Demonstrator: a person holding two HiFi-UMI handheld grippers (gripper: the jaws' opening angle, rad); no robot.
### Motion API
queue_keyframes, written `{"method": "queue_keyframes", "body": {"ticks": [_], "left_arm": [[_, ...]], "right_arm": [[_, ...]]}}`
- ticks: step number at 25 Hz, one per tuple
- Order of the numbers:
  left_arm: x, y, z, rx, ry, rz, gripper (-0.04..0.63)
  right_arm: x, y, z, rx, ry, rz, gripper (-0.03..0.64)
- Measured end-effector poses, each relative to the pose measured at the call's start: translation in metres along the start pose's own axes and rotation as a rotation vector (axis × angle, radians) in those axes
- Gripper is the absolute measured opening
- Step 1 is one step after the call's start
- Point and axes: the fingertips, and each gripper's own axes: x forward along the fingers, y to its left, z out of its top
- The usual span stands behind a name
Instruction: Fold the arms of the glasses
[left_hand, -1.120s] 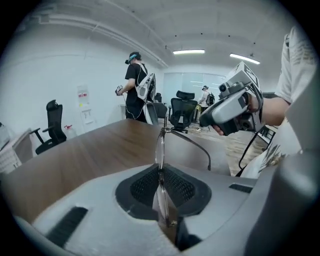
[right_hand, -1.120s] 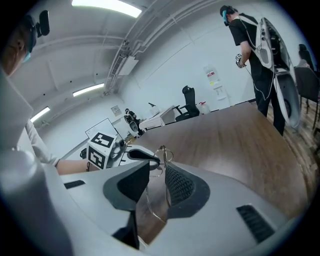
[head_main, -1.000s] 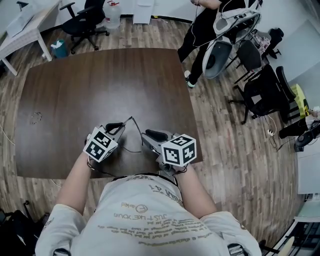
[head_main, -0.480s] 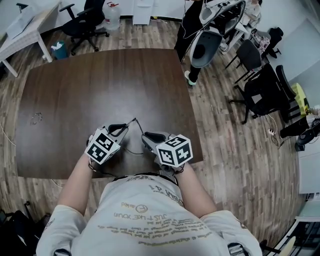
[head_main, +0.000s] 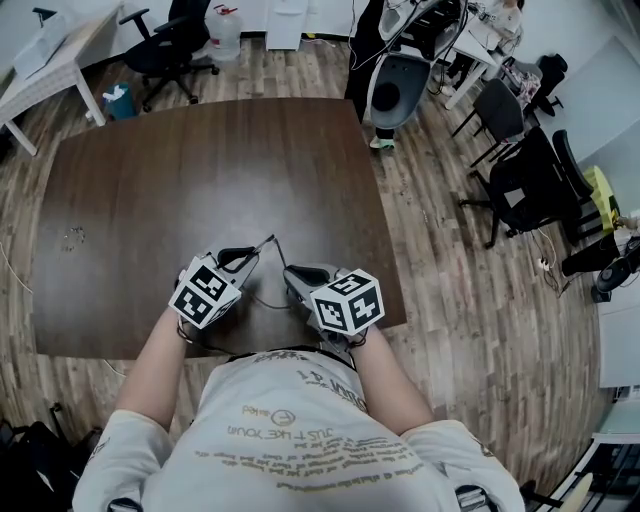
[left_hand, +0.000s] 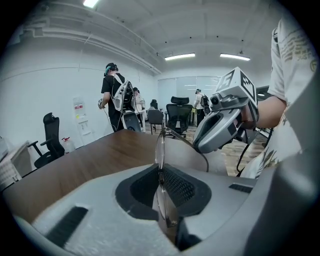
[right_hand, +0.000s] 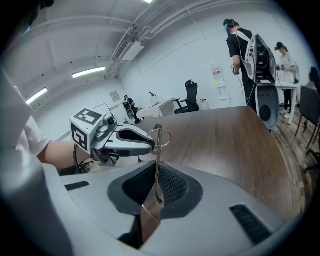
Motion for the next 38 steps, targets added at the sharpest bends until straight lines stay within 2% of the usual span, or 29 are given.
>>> {"method": "queue_keyframes", "body": {"ticks": [7,18,38], "left_arm": [[-0.001,-0.002,0.006,-0.072,-0.026,-0.037,0.042],[-0.001,-0.013,0.015,-0.109,-0.048,-0.087,0.043],[-0.013,-0.035,0.012,-0.1,-0.071,-0.118,0.043]], "right_arm": [[-0.002,0.004,0.005,0.027,-0.026,0.049,0.031],[-0.007,0.011,0.007,0.052,-0.024,0.115,0.029],[-0.005,0.032,-0.005,0.063,-0.008,0.167,0.026]]}}
